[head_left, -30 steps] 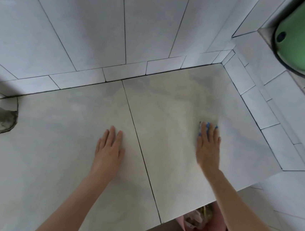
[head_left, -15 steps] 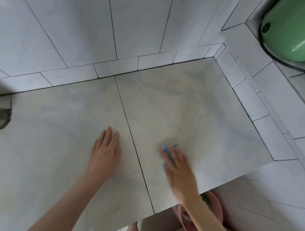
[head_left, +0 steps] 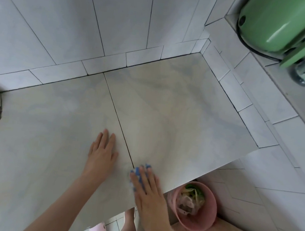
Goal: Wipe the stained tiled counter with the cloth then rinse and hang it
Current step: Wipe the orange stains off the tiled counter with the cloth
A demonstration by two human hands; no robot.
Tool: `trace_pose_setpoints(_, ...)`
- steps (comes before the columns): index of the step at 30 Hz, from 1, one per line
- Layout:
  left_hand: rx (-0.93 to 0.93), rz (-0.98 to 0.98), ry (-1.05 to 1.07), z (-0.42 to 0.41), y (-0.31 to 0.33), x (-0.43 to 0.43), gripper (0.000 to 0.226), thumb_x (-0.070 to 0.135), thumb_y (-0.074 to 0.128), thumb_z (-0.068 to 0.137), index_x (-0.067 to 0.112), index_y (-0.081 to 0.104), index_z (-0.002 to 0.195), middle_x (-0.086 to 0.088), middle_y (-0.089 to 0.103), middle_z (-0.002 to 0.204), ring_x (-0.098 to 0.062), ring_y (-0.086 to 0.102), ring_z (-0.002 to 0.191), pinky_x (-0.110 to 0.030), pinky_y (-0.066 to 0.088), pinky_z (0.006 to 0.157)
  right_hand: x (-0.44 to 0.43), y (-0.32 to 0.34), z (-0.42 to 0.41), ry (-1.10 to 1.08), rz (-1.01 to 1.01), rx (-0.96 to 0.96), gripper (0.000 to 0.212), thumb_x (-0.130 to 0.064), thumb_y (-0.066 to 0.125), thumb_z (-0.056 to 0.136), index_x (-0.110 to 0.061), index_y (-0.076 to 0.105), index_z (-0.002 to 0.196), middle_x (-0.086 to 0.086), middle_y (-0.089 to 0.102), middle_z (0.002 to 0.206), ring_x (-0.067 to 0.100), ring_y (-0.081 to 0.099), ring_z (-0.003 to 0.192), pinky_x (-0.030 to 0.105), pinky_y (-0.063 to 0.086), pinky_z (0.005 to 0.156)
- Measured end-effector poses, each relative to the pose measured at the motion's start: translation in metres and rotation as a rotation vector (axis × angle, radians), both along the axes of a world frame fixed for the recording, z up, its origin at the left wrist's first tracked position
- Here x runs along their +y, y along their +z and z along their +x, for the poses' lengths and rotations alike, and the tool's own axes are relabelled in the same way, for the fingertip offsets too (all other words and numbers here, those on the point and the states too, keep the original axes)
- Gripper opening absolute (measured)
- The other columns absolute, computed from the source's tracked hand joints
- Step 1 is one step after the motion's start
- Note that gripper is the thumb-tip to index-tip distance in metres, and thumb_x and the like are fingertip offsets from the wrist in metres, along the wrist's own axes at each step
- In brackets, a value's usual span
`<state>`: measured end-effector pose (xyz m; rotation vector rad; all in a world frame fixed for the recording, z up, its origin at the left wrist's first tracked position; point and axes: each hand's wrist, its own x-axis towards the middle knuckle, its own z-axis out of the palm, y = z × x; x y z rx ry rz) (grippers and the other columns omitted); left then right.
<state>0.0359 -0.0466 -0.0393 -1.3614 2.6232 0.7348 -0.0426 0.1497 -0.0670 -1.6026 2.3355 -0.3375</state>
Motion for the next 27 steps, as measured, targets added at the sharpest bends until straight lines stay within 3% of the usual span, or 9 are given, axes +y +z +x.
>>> trace_pose_setpoints(4,-0.019,-0.002,0.0,-0.001,0.001,0.0,0.06,0.029,0.04,0.095,0.015,0.013,0.146,-0.009,0.0,0.155,-0.023,-0.003,0.143,-0.035,0.006,0.116,0.016,0.003,-0.013,0.072,0.04,0.052,0.046,-0.03,0.022,0.102,-0.026,0.028,0.147,-0.001,0.028,0.154,0.021,0.024,0.143,0.037,0.027,0.109)
trace_pose_setpoints(7,-0.018,-0.004,0.008,-0.002,0.001,0.001,0.059,0.029,0.04,0.095,0.015,0.013,0.146,-0.009,0.0,0.155,-0.023,-0.003,0.143,-0.036,0.006,0.117,0.038,0.0,-0.057,-0.077,0.071,0.089,0.048,-0.031,0.021,0.101,-0.028,0.022,0.149,-0.005,0.02,0.156,0.019,0.012,0.145,0.035,0.017,0.114)
trace_pose_setpoints(11,-0.01,-0.004,0.01,-0.002,-0.001,0.001,0.059,0.027,0.041,0.095,0.014,0.014,0.146,-0.01,0.0,0.155,-0.024,-0.003,0.143,-0.037,0.006,0.117,0.067,-0.004,-0.124,-0.273,0.206,0.164,0.056,-0.03,-0.007,0.099,-0.019,0.013,0.15,0.004,0.005,0.159,0.028,0.0,0.146,0.044,0.016,0.116)
trace_pose_setpoints(15,0.008,-0.015,0.026,-0.003,-0.002,0.003,0.058,0.025,0.041,0.095,0.014,0.016,0.146,-0.01,0.002,0.155,-0.024,-0.002,0.143,-0.037,0.006,0.117,0.049,-0.004,-0.123,-0.345,0.194,0.126,0.057,-0.029,-0.007,0.098,-0.015,0.013,0.15,0.007,0.007,0.158,0.029,-0.004,0.146,0.046,0.013,0.117)
trace_pose_setpoints(17,0.011,-0.017,0.034,-0.004,-0.003,0.004,0.058,0.025,0.041,0.095,0.013,0.016,0.146,-0.01,0.002,0.155,-0.024,-0.002,0.143,-0.037,0.006,0.117,0.029,-0.002,-0.105,-0.286,0.159,0.096,0.059,-0.032,-0.01,0.098,-0.017,0.013,0.15,0.006,0.008,0.158,0.029,-0.002,0.146,0.043,0.013,0.116)
trace_pose_setpoints(23,0.022,-0.048,0.037,-0.007,-0.007,-0.003,0.06,0.022,0.048,0.092,0.012,0.021,0.145,-0.012,0.006,0.155,-0.027,0.004,0.143,-0.04,0.011,0.116,-0.047,-0.001,-0.049,0.029,0.025,0.063,0.047,-0.033,0.016,0.103,-0.026,0.021,0.149,0.002,0.024,0.155,0.021,0.016,0.145,0.036,0.018,0.113)
trace_pose_setpoints(27,0.01,-0.044,0.024,-0.011,-0.008,-0.017,0.067,0.031,0.052,0.09,0.016,0.018,0.146,-0.008,0.002,0.155,-0.026,0.001,0.143,-0.037,0.008,0.116,-0.079,-0.003,-0.085,0.193,0.073,0.107,0.045,-0.028,0.019,0.102,-0.023,0.032,0.145,0.002,0.036,0.15,0.023,0.028,0.141,0.036,0.024,0.11)
